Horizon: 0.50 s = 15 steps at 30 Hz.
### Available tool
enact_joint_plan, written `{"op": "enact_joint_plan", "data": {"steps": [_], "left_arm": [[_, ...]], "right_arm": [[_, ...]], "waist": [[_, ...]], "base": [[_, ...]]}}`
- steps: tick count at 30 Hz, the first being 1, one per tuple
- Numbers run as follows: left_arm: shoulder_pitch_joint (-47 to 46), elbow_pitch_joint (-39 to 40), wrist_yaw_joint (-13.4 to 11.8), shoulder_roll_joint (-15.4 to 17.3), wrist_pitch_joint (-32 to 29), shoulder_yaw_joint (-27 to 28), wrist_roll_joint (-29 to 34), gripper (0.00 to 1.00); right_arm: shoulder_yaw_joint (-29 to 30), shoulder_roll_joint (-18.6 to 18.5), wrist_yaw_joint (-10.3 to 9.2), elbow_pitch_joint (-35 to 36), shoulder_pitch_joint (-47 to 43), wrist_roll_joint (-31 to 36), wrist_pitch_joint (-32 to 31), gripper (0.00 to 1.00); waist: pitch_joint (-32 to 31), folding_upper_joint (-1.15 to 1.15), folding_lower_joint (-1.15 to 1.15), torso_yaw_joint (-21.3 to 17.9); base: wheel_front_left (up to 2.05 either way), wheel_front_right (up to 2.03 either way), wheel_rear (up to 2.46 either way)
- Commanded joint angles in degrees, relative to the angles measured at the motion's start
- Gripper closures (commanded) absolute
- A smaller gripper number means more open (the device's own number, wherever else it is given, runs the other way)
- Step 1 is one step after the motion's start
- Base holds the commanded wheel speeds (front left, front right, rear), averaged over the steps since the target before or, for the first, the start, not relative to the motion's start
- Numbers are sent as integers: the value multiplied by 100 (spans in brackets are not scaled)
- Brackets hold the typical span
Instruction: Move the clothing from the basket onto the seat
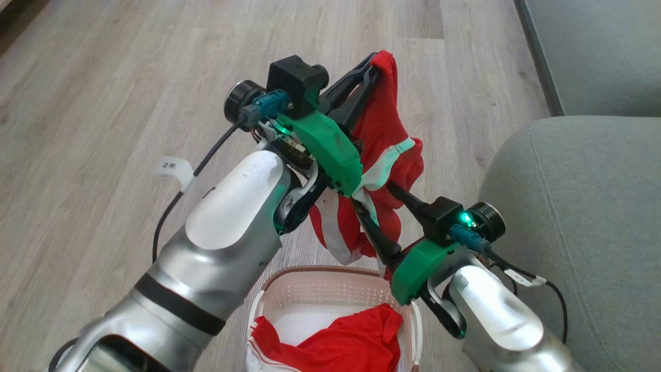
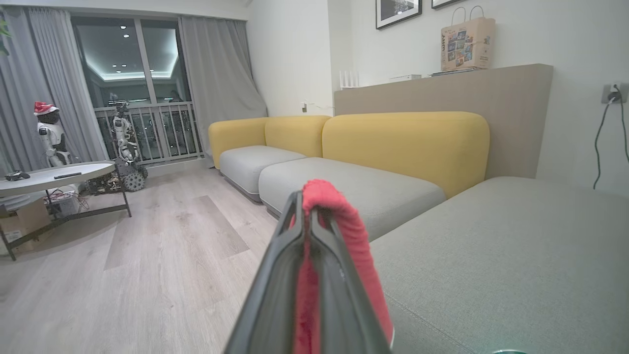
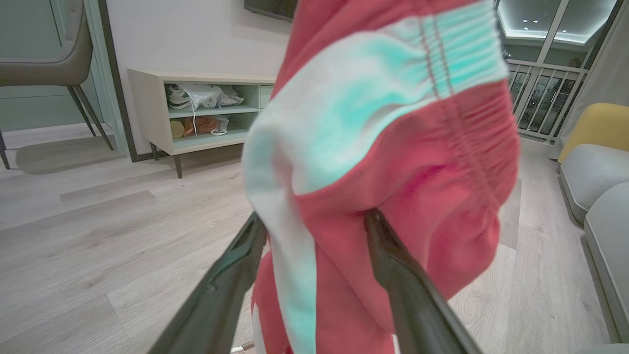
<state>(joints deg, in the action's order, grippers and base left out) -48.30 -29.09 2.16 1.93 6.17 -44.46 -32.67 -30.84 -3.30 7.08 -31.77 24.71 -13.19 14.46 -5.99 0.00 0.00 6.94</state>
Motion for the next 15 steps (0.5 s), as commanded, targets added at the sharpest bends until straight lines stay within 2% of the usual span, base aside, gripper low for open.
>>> {"op": "enact_joint_plan", "data": {"steps": [1, 2, 14, 15], "left_arm": [[-448, 159, -72, 96, 73, 125, -66, 100], [-442, 142, -88, 96, 83, 103, -86, 100], [-210, -146, -150, 163, 233, 58, -213, 100], [-170, -165, -146, 180, 271, 60, -220, 79]], "right_arm": [[-36, 43, 41, 137, 276, -35, 54, 84], [-28, 43, 41, 133, 269, -31, 54, 100], [174, 43, 41, 351, 233, 42, 54, 100], [218, 43, 41, 373, 237, 57, 54, 100]], "waist": [[-3, 0, 0, 30], [-5, 0, 0, 38], [-6, 0, 0, -93], [-5, 0, 0, -119]], "base": [[0, 0, 0], [0, 0, 0], [0, 0, 0], [0, 0, 0]]}}
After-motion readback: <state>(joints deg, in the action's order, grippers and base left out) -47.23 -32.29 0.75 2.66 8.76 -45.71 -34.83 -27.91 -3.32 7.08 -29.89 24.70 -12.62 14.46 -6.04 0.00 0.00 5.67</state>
